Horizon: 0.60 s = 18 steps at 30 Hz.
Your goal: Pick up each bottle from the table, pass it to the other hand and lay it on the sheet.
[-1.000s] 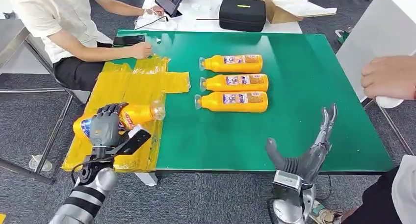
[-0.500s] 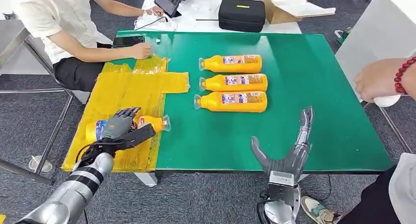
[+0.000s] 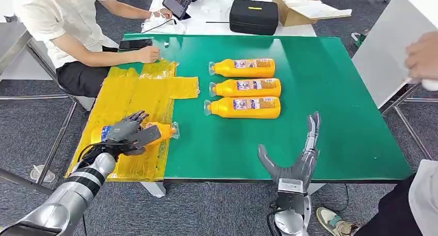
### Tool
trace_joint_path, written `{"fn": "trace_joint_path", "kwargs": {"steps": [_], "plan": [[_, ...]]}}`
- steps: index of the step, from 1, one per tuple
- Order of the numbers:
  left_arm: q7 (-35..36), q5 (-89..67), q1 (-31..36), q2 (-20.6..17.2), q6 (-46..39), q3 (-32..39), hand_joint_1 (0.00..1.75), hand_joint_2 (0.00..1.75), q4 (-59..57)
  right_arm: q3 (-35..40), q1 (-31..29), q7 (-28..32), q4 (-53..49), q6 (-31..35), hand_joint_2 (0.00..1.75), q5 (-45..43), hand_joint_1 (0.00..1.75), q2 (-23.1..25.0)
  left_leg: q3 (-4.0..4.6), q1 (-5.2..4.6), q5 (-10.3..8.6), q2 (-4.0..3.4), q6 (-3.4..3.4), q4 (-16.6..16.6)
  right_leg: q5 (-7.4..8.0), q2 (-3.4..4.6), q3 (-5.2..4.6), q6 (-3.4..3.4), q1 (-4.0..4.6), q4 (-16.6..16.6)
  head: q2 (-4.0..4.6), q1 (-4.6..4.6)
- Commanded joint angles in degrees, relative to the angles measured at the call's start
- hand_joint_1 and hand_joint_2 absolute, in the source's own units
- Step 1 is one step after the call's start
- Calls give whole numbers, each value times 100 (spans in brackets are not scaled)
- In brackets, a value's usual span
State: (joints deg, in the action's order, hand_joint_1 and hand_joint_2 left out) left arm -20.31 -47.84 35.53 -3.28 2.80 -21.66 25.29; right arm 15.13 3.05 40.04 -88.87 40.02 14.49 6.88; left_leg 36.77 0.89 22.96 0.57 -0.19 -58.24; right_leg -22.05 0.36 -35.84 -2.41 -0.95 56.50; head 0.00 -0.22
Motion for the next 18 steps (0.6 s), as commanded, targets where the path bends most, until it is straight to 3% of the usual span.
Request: {"fn": "trace_joint_path", "kwargs": {"steps": [1,6,11,18], "plan": [[-340,-137,-384,77,-1224,-35,0,175,291,18,-105,-4,347,-2,175,11,0,-99,-18,-2,6,-15,-4,7,-1,9,14,6,0,-7,0,-2],[-577,-38,-651,328,-1638,-105,0,175,1148,26,-53,-4,336,-2,175,-35,0,-90,-7,3,7,-2,-5,-2,-8,-4,2,8,6,-4,0,-2],[-587,53,-1011,276,-1746,-362,0,175,1891,10,-25,-4,328,-2,175,114,0,-28,4,0,11,-8,-12,-2,-13,5,-1,8,4,-5,-2,0],[-646,425,-1475,90,-1272,-624,0,175,2661,-35,51,-4,380,-2,175,285,0,-103,5,1,16,-13,-7,0,-16,8,-6,13,5,-4,0,0]]}}
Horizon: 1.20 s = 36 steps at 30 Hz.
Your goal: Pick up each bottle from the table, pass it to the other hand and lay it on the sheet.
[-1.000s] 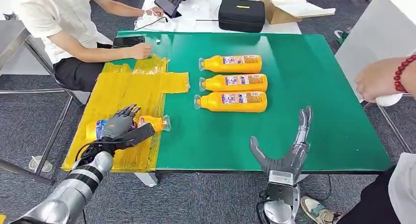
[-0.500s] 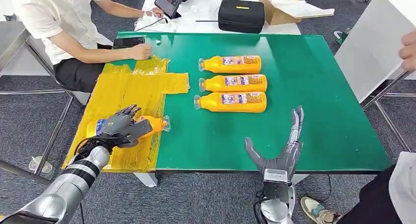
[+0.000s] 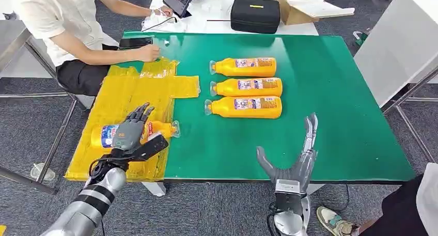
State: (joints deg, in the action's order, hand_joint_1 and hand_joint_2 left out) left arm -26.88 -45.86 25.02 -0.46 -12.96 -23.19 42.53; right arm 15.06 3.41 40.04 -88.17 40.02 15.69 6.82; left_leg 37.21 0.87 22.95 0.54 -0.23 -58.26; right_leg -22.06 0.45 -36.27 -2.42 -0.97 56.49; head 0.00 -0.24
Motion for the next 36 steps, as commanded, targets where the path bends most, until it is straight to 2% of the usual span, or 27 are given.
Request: {"fn": "trace_joint_path", "kwargs": {"steps": [1,2,3,8,9,10,11,12,14,15,17,18,19,23,27,29,30,32,36], "plan": [[14,304,-517,-237,346,-533,0,175,1103,130,-33,-4,554,-2,175,174,0,-223,-46,3,22,-12,-4,3,-18,0,45,17,8,-3,0,2],[-24,383,-565,-270,331,-570,0,175,1119,234,-32,-4,604,-2,175,17,0,-443,-17,4,10,-10,0,2,-5,4,15,7,6,-5,0,2],[-24,383,-565,-270,331,-570,0,175,1119,234,-32,-4,604,-2,175,17,0,-443,-35,4,15,-15,-3,7,-7,7,33,9,7,-12,0,2],[-24,383,-565,-270,331,-570,0,175,1119,234,-32,-4,604,-2,175,17,0,-443,-12,4,7,-6,0,3,-4,0,12,7,6,-6,0,2],[-9,417,-600,-272,362,-596,0,175,1243,281,-123,-4,858,-2,175,135,0,-389,-25,3,12,-8,-2,3,-9,0,25,11,6,-6,0,0],[-110,630,-774,-283,481,-614,0,175,1542,150,-292,-4,1618,-2,175,978,0,-392,-36,4,17,-11,-3,3,-13,0,36,14,8,-7,0,2],[-173,734,-916,-261,524,-649,0,175,1776,51,-380,-4,1916,-9,175,1187,0,-397,-24,7,11,-14,-1,6,-4,6,24,10,9,-11,0,0],[-256,929,-1126,-180,511,-619,0,175,2074,31,-493,-221,2167,-152,175,1573,0,-499,-43,7,15,-22,-3,12,-5,12,41,12,11,-20,0,0],[-336,1703,-1672,322,552,-482,0,175,2781,-236,-662,-528,2482,-57,175,2620,0,-630,-28,6,12,-21,-3,10,-1,15,29,6,9,-20,0,0],[-323,2319,-1950,694,594,-365,0,175,3032,-399,-675,-703,2479,-2,175,3177,0,-700,-37,0,18,-21,-8,10,-6,12,37,3,3,-19,0,-2],[-148,2713,-2259,1070,125,-643,0,175,3241,-870,-673,-1002,2426,-2,175,3918,0,-738,-40,-4,25,4,-16,3,-20,-16,50,-1,0,-16,0,-2],[-16,2994,-2324,1148,-111,-705,0,175,3204,-865,-723,-1082,2509,-2,175,3887,0,-806,-42,-4,31,3,-18,-5,-26,-17,50,2,1,-9,0,0],[780,3998,-2362,1222,58,-674,0,175,3020,-977,-694,-1485,2460,-2,175,4198,0,-901,-17,-9,19,14,-15,-1,-19,-18,27,-5,-5,-9,-2,2],[745,4442,-2253,1012,2,-841,0,175,2809,-1024,-611,-1446,2444,-2,175,4192,0,-963,-42,-13,35,9,-27,4,-34,-13,59,-12,-9,-20,0,2],[744,4464,-2215,983,5,-811,0,175,2823,-1018,-613,-1461,2434,-2,175,4227,0,-927,-16,-18,33,4,-26,2,-27,-5,26,-16,-15,-10,0,-2],[986,4967,-2236,965,248,-841,0,175,2773,-1024,-671,-1662,2509,-2,175,4403,0,-982,-37,-16,40,0,-26,3,-34,-6,46,-9,-12,-11,0,0],[1017,5076,-2248,939,282,-854,0,175,2731,-1016,-761,-1684,2625,-2,175,4383,0,-1032,-9,-15,29,0,-27,2,-21,0,17,-19,-13,-12,0,-2],[841,5078,-2238,913,41,-872,0,175,2658,-1039,-887,-1641,2759,-2,175,4402,0,-1088,-34,-14,40,-10,-29,1,-29,5,39,-14,-10,-13,0,0],[703,4993,-2161,975,-353,-784,0,175,2568,-824,-996,-1828,2877,-4,175,4440,0,-1231,-21,-14,33,-8,-31,2,-23,5,29,-19,-11,-14,0,0]]}}
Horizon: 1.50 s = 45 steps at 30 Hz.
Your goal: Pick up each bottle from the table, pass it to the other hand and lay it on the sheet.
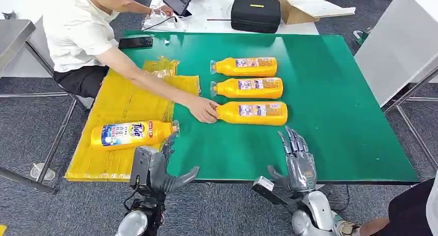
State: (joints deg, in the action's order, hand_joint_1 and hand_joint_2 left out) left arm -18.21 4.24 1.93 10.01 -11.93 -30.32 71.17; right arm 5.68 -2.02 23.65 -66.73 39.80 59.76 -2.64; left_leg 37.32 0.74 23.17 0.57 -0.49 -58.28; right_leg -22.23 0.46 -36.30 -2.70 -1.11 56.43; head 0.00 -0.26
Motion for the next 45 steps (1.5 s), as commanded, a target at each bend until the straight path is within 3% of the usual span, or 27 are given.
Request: {"fn": "trace_joint_path", "kwargs": {"steps": [1,5,12,16,20,21,35,36,37,38,45], "plan": [[-185,-36,151,-68,-482,-75,0,175,-295,190,-479,-274,764,20,175,21,0,-339,-41,1,13,-10,-6,3,-9,-1,44,11,5,-10,-2,2],[-284,-211,174,-49,-569,-211,0,175,-224,442,-682,-508,872,-166,175,-272,0,-567,-44,0,16,-11,-5,2,-11,1,47,13,1,-8,0,2],[-264,-265,304,-14,-558,-353,0,175,-386,594,-1132,-670,1446,-440,175,-293,0,-557,-39,-5,11,-15,-2,4,-6,7,38,12,-1,-7,0,2],[-273,-259,404,17,-485,-439,0,175,-504,706,-1634,-1033,2334,-936,175,-331,0,-626,-25,-3,4,-10,-3,4,0,4,25,7,-1,-8,0,2],[-275,-235,526,54,-462,-500,0,175,-593,677,-2139,-892,2979,-941,175,-455,0,-575,-47,-3,12,-22,-5,1,-4,11,46,12,1,-8,0,2],[-275,-234,537,56,-461,-502,0,175,-599,677,-2177,-903,3003,-972,175,-464,0,-559,-19,-5,2,-15,-3,2,3,10,17,4,-3,-5,0,2],[-277,-159,620,77,-451,-527,0,175,-666,858,-2439,-951,3410,-1458,175,-468,0,-512,-30,-4,4,-8,-3,2,-1,0,30,7,-1,-4,0,0],[-280,-155,626,77,-453,-531,0,175,-665,864,-2413,-947,3436,-1546,175,-500,42,-537,-40,-3,7,-10,-4,1,-4,-1,41,10,1,-4,0,2],[-280,-154,627,77,-452,-532,0,175,-665,866,-2402,-947,3444,-1552,175,-500,42,-540,-25,-1,2,-6,-3,1,1,-1,27,6,1,-6,0,2],[-281,-152,629,73,-447,-537,0,175,-664,896,-2413,-930,3479,-1657,175,-511,171,-554,-22,-4,0,-3,-4,2,1,-3,24,3,-2,-5,0,2],[-299,-159,629,62,-472,-546,0,175,-649,832,-2363,-735,3521,-1952,175,-809,175,-585,-45,-1,3,1,-3,5,-1,-9,45,9,2,-9,0,2]]}}
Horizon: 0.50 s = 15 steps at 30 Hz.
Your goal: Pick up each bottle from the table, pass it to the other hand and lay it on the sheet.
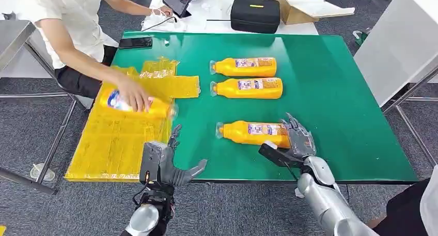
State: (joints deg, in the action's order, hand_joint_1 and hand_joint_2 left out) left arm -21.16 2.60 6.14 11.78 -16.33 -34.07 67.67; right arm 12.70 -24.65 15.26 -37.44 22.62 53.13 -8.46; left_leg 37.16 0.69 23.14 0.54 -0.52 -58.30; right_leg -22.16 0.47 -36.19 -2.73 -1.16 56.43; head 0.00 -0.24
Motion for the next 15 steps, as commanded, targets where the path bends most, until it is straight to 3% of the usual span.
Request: {"fn": "trace_joint_path", "kwargs": {"steps": [1,4,5,7,15], "plan": [[-4,5,209,-115,-32,-170,0,175,-299,130,-100,104,592,-234,175,-146,175,-4,-27,3,4,4,0,7,-6,-12,30,11,6,-9,-2,0],[-28,4,225,-125,-44,-179,0,175,-298,56,-51,429,548,-427,175,-476,175,-6,-44,5,9,4,0,7,-12,-17,50,18,10,-9,0,0],[27,114,248,-119,27,-174,0,175,-332,-38,11,947,471,-811,175,-914,175,12,-39,7,7,3,1,7,-9,-13,44,15,11,-11,0,-2],[185,446,316,-137,329,-165,0,175,-433,-174,89,1417,478,-1482,175,-1472,175,19,-25,6,2,5,1,5,-4,-12,30,9,9,-9,0,-2],[21,634,377,-162,397,-160,0,175,-413,-326,324,1944,195,-1837,175,-2148,175,118,-45,7,6,3,2,9,-6,-14,46,15,11,-11,0,-2]]}}
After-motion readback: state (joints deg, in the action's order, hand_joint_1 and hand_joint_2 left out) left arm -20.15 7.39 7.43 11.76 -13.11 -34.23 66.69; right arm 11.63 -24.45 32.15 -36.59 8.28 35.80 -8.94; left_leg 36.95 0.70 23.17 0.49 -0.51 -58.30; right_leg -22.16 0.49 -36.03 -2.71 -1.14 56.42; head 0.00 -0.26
